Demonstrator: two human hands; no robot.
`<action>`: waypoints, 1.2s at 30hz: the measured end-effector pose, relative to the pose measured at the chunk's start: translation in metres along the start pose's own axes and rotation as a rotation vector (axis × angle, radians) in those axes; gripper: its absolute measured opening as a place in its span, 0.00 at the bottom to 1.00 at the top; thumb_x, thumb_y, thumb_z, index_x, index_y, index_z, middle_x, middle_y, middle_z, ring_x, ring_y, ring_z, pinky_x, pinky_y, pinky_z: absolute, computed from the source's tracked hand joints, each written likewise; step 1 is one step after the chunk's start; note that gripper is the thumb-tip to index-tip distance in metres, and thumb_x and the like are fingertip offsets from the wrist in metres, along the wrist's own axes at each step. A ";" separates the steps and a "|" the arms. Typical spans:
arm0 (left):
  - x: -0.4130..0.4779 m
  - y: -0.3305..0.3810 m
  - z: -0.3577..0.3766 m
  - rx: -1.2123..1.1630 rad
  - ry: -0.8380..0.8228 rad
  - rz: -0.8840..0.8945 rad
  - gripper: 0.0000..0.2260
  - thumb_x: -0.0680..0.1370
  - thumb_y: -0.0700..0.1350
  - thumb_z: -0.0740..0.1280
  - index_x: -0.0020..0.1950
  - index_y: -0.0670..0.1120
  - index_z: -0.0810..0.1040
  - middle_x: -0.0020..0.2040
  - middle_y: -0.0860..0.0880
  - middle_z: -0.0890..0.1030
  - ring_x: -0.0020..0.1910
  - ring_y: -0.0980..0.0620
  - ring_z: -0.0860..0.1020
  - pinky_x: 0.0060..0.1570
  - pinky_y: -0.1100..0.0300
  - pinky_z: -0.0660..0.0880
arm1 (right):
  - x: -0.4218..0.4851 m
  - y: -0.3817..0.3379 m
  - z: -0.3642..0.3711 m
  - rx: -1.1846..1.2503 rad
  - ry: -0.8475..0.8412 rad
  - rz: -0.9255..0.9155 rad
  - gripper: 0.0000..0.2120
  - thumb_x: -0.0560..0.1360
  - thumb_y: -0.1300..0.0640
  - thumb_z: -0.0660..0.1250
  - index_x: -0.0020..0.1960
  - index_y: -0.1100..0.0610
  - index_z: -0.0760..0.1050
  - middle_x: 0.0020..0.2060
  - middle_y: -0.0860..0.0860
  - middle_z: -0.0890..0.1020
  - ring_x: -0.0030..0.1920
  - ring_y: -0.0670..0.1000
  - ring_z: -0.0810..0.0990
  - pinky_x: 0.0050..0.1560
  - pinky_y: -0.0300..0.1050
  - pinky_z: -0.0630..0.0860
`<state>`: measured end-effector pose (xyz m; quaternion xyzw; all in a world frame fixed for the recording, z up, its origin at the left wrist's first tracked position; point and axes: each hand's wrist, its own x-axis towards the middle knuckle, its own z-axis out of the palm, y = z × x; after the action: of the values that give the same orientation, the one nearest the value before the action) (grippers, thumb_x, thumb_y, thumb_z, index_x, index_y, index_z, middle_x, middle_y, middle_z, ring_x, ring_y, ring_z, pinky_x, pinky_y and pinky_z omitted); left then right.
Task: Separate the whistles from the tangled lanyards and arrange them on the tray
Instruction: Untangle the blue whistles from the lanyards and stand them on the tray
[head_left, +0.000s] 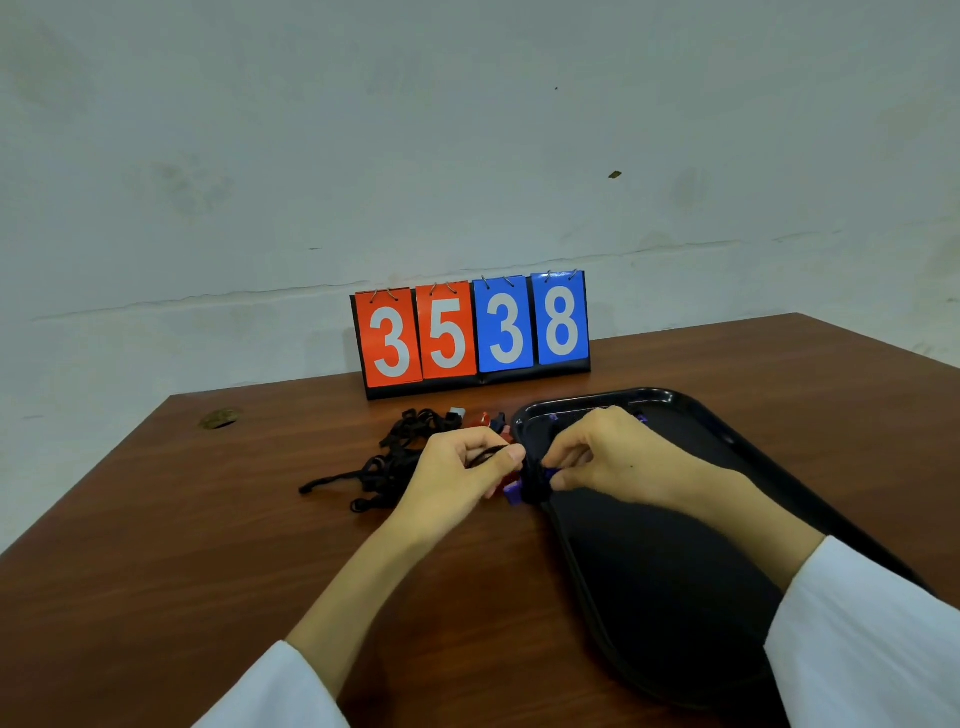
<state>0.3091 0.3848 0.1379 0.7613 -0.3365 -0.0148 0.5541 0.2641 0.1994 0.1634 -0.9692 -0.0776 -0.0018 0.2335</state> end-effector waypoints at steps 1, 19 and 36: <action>0.001 0.000 -0.001 0.010 0.007 -0.001 0.09 0.77 0.45 0.66 0.41 0.42 0.80 0.24 0.52 0.72 0.20 0.62 0.68 0.26 0.75 0.65 | 0.000 0.000 0.000 0.055 -0.018 -0.014 0.11 0.72 0.60 0.69 0.55 0.56 0.79 0.48 0.50 0.83 0.43 0.41 0.81 0.46 0.31 0.76; 0.000 0.001 0.011 -0.298 -0.006 -0.169 0.18 0.81 0.48 0.58 0.32 0.49 0.76 0.25 0.49 0.67 0.20 0.57 0.59 0.21 0.64 0.55 | -0.005 -0.007 -0.008 1.145 -0.237 0.021 0.07 0.71 0.65 0.66 0.47 0.60 0.81 0.42 0.56 0.84 0.41 0.49 0.83 0.41 0.38 0.80; -0.002 -0.012 0.024 0.383 0.045 0.017 0.09 0.79 0.45 0.63 0.56 0.48 0.80 0.47 0.55 0.77 0.46 0.61 0.74 0.47 0.69 0.68 | 0.002 -0.001 0.012 0.318 0.490 0.250 0.13 0.71 0.60 0.71 0.55 0.57 0.79 0.41 0.49 0.83 0.41 0.42 0.80 0.50 0.38 0.77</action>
<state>0.3040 0.3672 0.1179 0.8501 -0.3268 0.0711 0.4067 0.2650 0.2060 0.1537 -0.8934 0.1012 -0.1944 0.3922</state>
